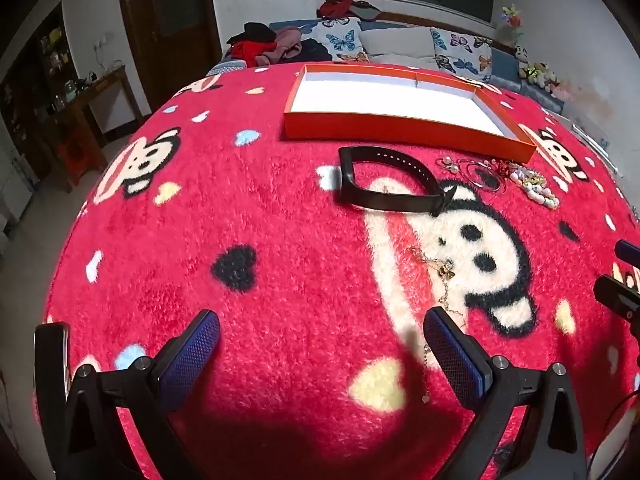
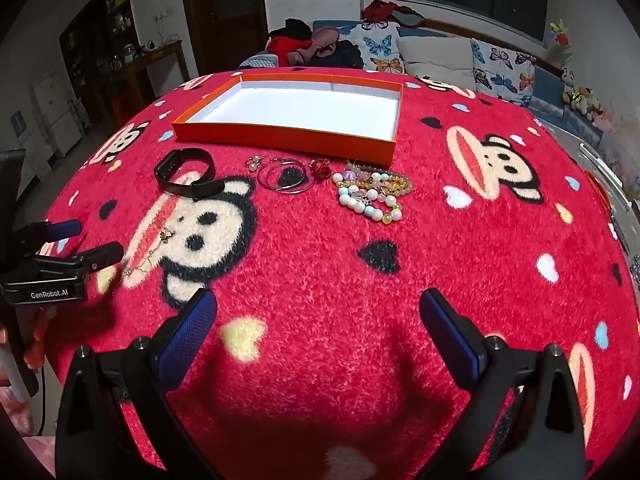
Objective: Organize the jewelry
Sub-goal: 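Reach the left gripper to the black watch band and close on it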
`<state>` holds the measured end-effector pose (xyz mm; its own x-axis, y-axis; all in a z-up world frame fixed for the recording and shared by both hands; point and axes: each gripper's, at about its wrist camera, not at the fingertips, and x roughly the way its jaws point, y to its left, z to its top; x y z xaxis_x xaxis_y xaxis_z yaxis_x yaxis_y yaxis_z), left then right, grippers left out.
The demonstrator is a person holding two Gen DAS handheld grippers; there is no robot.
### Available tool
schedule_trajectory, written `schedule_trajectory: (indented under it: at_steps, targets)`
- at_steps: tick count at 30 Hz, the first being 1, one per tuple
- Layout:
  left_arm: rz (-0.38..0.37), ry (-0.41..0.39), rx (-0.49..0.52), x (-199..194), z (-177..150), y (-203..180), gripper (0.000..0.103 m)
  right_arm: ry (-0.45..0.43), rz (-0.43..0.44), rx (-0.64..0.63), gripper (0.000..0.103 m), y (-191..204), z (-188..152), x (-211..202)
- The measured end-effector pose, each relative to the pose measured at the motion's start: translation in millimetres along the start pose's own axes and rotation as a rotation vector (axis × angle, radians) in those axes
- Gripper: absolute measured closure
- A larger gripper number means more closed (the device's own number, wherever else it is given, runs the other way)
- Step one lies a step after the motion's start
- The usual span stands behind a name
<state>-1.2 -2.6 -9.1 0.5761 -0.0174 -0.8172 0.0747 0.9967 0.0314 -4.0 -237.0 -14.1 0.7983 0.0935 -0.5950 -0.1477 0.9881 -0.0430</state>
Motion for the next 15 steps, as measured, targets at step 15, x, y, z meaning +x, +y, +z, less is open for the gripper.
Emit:
schedule_trajectory:
  at_steps: [15]
  targets:
    - [-0.05, -0.023, 0.045, 8, 30, -18, 0.0, 0.001, 0.005, 0.012, 0.001, -4, 1, 1]
